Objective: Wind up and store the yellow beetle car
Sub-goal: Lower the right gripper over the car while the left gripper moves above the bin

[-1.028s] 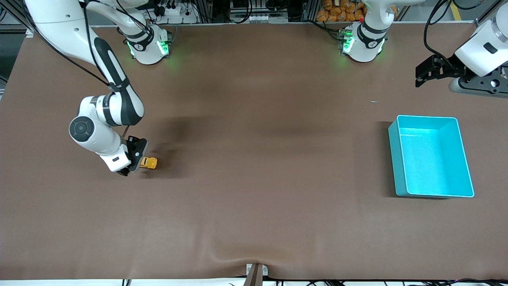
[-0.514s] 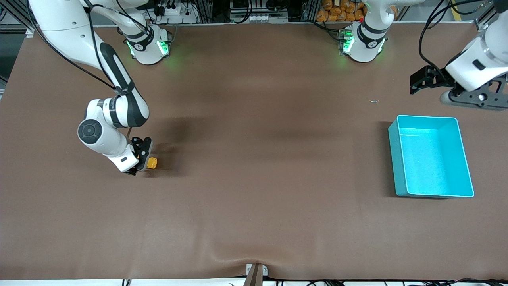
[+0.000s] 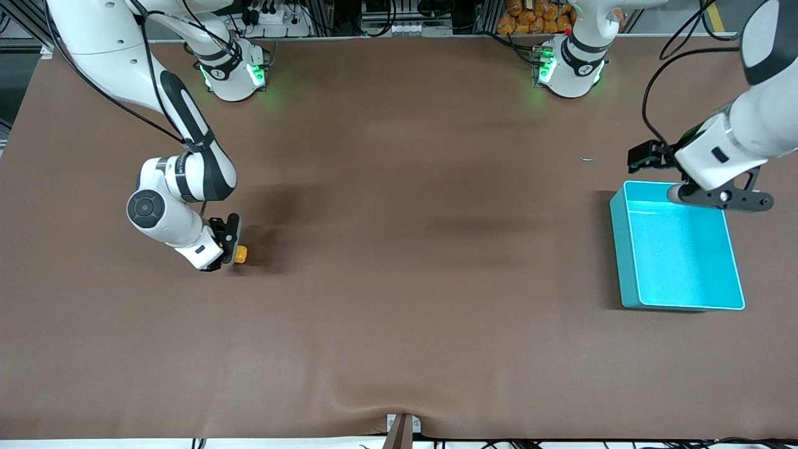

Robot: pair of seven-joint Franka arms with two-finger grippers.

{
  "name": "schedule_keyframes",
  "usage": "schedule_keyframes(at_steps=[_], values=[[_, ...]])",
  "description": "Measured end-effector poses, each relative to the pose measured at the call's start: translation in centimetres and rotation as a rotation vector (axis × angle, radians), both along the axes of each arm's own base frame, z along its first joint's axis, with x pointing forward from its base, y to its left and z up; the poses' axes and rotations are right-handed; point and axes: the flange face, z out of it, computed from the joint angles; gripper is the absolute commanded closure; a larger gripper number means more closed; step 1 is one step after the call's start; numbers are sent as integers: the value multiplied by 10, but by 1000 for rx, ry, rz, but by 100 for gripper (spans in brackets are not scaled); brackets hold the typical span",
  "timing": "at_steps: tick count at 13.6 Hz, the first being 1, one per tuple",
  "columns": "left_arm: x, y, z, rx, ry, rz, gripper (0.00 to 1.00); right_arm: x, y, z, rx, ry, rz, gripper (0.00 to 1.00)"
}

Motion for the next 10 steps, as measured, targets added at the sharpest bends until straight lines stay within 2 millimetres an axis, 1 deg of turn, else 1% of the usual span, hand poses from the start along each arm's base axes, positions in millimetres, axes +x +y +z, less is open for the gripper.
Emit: schedule_keyframes(at_steps=[2,5,8,10], values=[[0,-8,-7,5,-1,17,0,0,1,0,1,0,23,71],[0,-15,-11,6,-18,32,0,0,9,0,1,0,60,71],[3,-17,-24,15,-36,99,0,1,2,0,-3,3,53,71],[3,-23,-30,29,-42,180,0,1,0,0,-4,4,51,71]])
